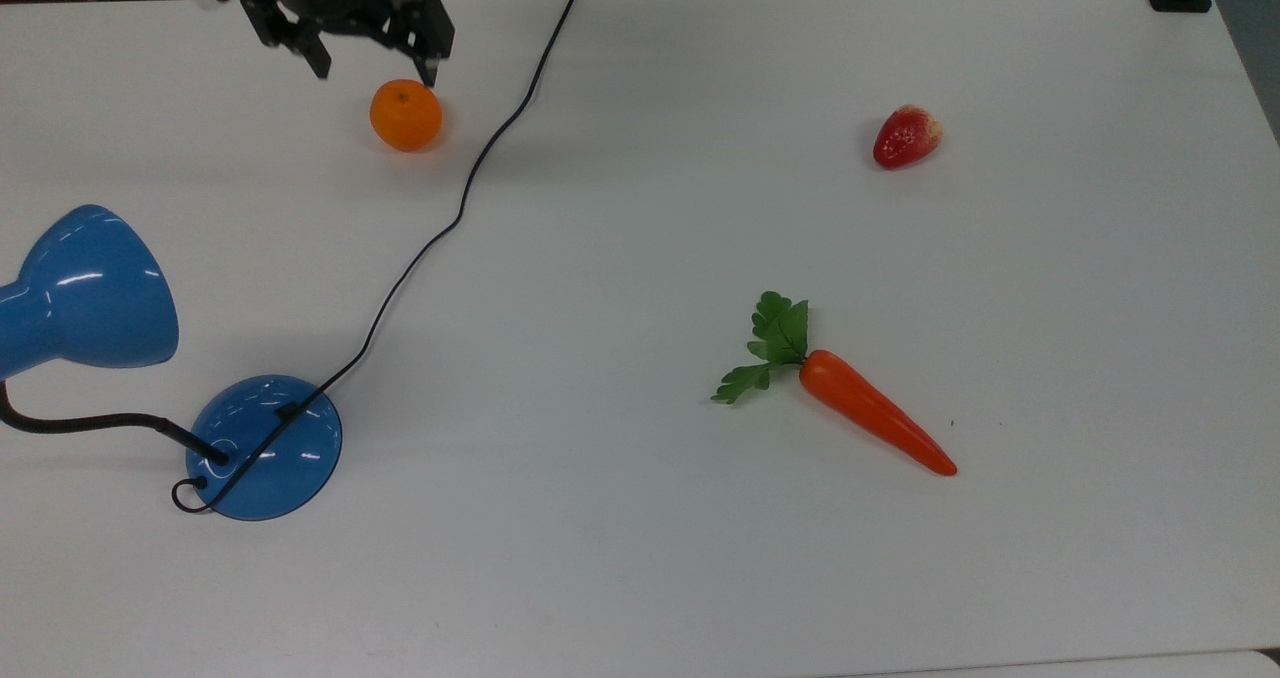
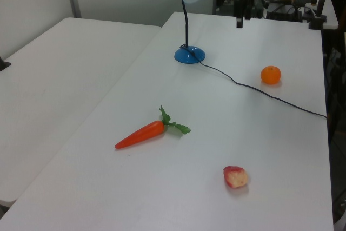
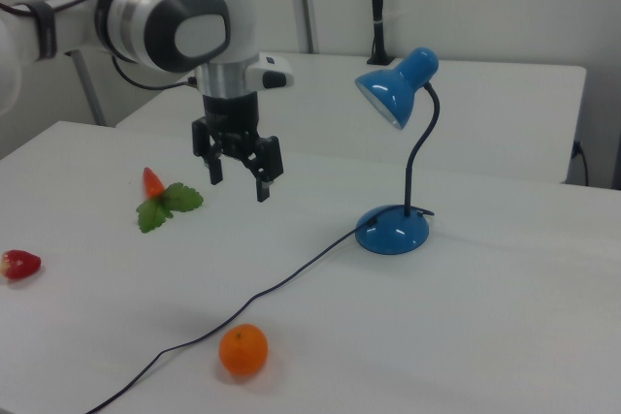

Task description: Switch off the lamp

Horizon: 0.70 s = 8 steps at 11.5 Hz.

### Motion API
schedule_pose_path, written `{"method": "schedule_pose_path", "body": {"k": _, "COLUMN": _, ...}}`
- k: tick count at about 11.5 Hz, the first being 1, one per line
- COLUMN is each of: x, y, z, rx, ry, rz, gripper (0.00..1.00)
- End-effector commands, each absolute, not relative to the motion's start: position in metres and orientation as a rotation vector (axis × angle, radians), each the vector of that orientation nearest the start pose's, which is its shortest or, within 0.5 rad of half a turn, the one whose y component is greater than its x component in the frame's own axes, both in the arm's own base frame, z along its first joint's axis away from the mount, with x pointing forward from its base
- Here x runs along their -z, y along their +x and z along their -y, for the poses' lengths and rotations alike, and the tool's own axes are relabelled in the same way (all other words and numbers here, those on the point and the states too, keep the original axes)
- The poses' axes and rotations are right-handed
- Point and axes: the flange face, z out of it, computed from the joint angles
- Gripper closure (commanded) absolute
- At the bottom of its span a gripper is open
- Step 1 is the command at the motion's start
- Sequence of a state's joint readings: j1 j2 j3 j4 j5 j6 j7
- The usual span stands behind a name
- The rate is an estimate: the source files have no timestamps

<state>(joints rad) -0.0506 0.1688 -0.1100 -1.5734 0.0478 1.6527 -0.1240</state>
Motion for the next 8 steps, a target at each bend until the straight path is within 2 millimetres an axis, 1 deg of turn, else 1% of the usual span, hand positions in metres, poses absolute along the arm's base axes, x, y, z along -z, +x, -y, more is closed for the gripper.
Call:
{"method": "schedule_pose_path", "body": {"k": 1, "x": -0.561, "y": 0.558, "z": 0.086, "rx": -0.185, "ry": -3.071, "rz": 0.016, "gripper": 0.0}}
{"method": "schedule_pose_path", "body": {"k": 3, "x": -0.568, "y": 0.543, "z": 0.087, "rx": -0.175, "ry": -3.067, "rz": 0.022, "gripper": 0.0}}
{"method": "schedule_pose_path", "body": {"k": 4, "x": -0.571, "y": 0.54, "z": 0.088, "rx": -0.169, "ry": -3.066, "rz": 0.038, "gripper": 0.0}}
{"method": "schedule_pose_path", "body": {"k": 8, "x": -0.573, "y": 0.537, "z": 0.099, "rx": -0.193, "ry": -3.062, "rz": 0.014, "gripper": 0.0}}
